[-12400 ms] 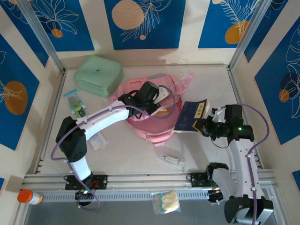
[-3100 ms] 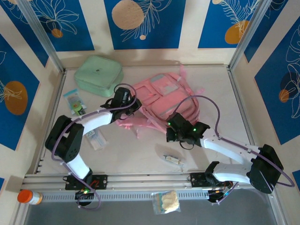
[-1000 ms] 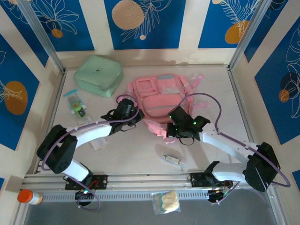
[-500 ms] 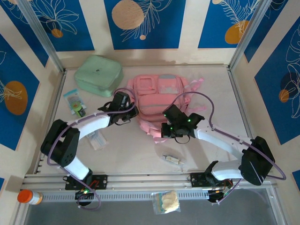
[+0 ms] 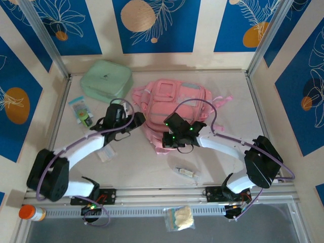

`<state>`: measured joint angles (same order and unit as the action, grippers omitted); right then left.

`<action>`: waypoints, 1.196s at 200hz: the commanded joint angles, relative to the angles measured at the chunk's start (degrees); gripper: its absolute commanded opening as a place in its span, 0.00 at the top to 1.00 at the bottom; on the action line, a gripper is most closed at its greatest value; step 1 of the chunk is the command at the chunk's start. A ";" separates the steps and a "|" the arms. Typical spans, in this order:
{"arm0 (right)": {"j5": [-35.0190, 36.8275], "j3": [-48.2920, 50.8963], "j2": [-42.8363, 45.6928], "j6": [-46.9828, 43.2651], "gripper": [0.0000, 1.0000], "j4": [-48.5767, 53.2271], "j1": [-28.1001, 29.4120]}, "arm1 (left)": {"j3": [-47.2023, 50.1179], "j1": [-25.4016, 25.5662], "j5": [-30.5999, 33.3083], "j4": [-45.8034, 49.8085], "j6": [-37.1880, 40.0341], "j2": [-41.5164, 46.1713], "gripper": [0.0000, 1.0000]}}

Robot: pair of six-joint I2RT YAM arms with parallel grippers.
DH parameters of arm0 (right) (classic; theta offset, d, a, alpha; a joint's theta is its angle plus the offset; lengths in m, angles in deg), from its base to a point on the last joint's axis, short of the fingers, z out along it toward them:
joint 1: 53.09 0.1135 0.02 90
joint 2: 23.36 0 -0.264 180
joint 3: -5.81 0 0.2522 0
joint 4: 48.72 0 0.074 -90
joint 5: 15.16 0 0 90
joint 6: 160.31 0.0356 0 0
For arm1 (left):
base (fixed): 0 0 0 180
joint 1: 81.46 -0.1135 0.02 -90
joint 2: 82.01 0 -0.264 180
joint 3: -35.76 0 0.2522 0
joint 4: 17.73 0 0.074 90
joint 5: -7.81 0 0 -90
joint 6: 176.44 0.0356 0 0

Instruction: Pack the student bag

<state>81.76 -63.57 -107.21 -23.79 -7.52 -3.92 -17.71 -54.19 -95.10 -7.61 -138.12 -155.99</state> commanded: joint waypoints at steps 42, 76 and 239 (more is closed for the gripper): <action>1.57 -0.05 1.77 1.28 1.00 -2.08 2.58 | 3.51 14.64 10.34 -4.41 -16.74 -0.44 0.24; 1.65 1.37 3.05 1.74 1.00 -2.25 2.62 | 4.15 18.79 17.41 -10.16 -22.24 -5.53 0.27; 4.01 1.76 5.18 2.71 1.00 4.65 2.82 | -0.68 19.11 30.44 -1.01 -19.20 -8.64 1.00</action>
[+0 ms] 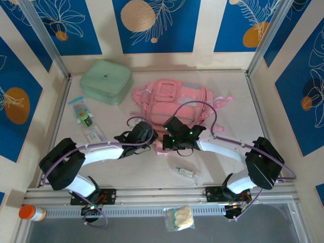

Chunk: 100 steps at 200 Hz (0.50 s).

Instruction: Pack the student bag

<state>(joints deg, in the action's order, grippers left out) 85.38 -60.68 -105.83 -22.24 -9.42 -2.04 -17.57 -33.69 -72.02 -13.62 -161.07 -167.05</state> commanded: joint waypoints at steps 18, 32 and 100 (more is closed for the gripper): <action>2.81 -0.53 5.70 1.56 1.00 9.92 0.90 | 0.71 -2.58 8.08 5.05 5.97 4.32 1.00; 3.92 0.72 7.23 1.47 1.00 11.87 0.21 | 1.33 -4.31 6.91 5.66 7.86 5.66 1.00; -1.63 8.89 19.16 -1.96 1.00 15.12 -9.91 | 0.14 -19.38 -10.82 7.74 22.42 8.01 1.00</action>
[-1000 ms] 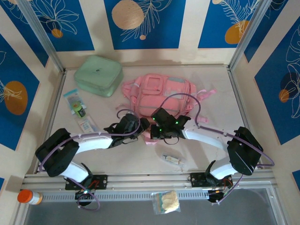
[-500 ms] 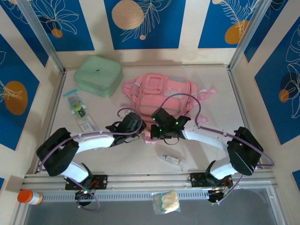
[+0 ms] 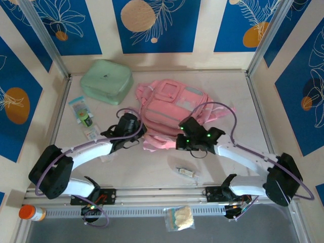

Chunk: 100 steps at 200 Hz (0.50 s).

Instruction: Pack the student bag

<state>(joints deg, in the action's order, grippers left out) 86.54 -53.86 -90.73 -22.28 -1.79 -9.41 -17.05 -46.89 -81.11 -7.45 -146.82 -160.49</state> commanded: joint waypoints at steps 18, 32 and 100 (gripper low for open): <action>-9.72 0.02 4.35 -2.87 1.00 5.35 -2.15 | -2.96 -7.92 -6.09 2.86 10.30 -0.19 1.00; -9.88 -2.29 4.51 -2.00 1.00 2.65 1.45 | -4.01 -7.94 -7.01 3.25 10.92 -1.13 1.00; -6.47 -3.23 -3.51 -2.19 1.00 -2.26 4.04 | -7.88 -11.62 -14.49 9.45 14.30 -0.31 0.58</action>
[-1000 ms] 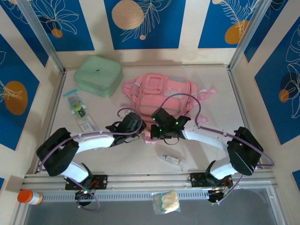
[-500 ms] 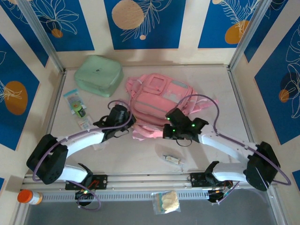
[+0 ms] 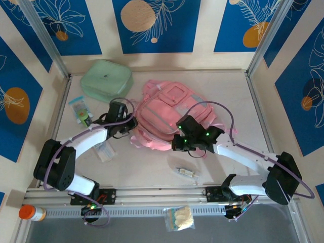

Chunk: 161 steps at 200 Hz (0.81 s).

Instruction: Pack the student bag

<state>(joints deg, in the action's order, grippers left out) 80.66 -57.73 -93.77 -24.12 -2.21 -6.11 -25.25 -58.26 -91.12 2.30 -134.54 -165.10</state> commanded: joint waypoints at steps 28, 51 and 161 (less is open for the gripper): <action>0.07 1.61 -0.87 -0.66 1.00 -4.00 1.00 | 9.39 0.54 -3.39 -2.92 -4.19 12.93 0.50; 0.74 1.23 -1.30 -0.68 1.00 -3.33 1.40 | 10.14 5.57 -4.37 -0.50 -6.58 16.53 0.38; 4.96 0.96 -3.06 -1.07 1.00 -3.42 4.42 | 12.05 30.49 18.23 -18.26 -36.44 6.33 0.21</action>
<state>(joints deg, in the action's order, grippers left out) 85.19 -56.68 -96.61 -24.56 -5.16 -2.28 -12.77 -30.26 -79.41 -12.81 -162.34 -156.51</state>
